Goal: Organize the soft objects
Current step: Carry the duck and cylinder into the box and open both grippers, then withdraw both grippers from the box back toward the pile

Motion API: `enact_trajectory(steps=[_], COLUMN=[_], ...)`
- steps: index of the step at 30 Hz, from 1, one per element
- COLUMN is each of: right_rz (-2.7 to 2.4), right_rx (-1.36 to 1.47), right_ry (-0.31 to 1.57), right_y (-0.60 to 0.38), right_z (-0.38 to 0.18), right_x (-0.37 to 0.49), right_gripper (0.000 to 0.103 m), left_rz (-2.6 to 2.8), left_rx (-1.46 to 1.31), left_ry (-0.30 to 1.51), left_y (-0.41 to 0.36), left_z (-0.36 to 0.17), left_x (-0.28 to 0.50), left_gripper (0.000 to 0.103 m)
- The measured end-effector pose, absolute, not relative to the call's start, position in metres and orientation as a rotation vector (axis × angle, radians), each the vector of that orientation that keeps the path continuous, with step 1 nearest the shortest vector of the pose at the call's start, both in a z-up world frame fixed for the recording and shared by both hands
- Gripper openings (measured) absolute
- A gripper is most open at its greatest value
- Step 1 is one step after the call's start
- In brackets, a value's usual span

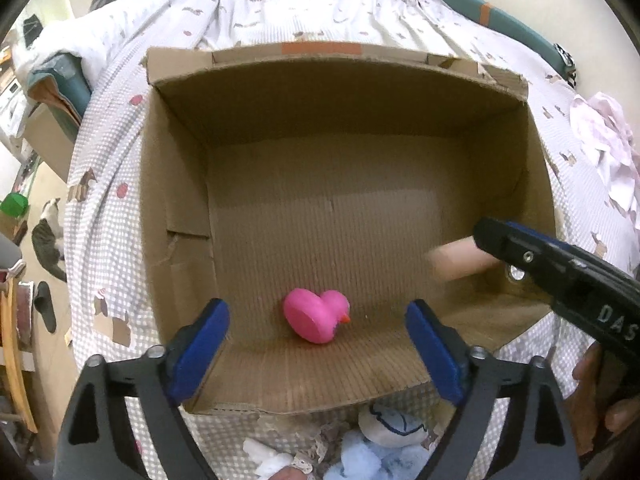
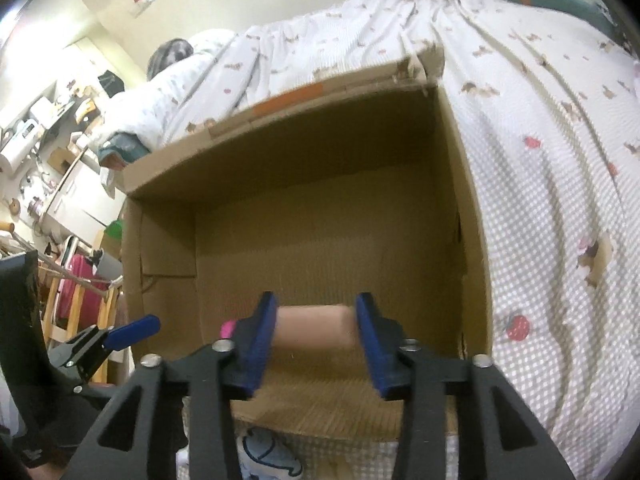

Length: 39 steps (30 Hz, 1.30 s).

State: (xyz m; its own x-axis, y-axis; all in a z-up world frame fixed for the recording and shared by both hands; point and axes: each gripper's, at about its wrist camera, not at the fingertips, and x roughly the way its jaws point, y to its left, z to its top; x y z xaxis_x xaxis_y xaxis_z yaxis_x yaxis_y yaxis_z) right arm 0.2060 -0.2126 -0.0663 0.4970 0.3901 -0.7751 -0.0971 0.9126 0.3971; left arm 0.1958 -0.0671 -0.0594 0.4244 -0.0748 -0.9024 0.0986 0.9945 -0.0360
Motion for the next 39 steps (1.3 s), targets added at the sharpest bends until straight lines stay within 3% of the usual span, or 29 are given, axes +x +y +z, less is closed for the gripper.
enact_trajectory(steps=[1,3,6,9,11,39], right_rz=[0.303,0.3,0.286,0.268,0.261,0.219], right_rx=[0.317,0.308,0.296,0.279,0.282,0.306], right_ry=[0.997,0.968,0.91,0.869,0.857,0.927], right_y=[-0.213,-0.213,-0.213,-0.214,-0.217,-0.232], right_z=[-0.063,-0.056,-0.043,-0.034,-0.03,-0.028], right_x=[0.205,0.204,0.202,0.199,0.197,0.124], right_gripper=[0.046,0.065,0.079,0.092,0.095,0.095], left_rz=[-0.105,-0.098,-0.097,-0.097,-0.092,-0.013], left_rx=[0.026,0.019,0.001,-0.001,-0.01,-0.002], left_ry=[1.116,1.1,1.077,1.056,1.047,1.052], left_y=[-0.066,-0.064,-0.059,-0.056,-0.053,-0.018], left_z=[-0.057,-0.052,-0.045,-0.04,-0.036,-0.026], left_x=[0.195,0.194,0.193,0.19,0.188,0.108], left_gripper=[0.09,0.09,0.094,0.098,0.098,0.098])
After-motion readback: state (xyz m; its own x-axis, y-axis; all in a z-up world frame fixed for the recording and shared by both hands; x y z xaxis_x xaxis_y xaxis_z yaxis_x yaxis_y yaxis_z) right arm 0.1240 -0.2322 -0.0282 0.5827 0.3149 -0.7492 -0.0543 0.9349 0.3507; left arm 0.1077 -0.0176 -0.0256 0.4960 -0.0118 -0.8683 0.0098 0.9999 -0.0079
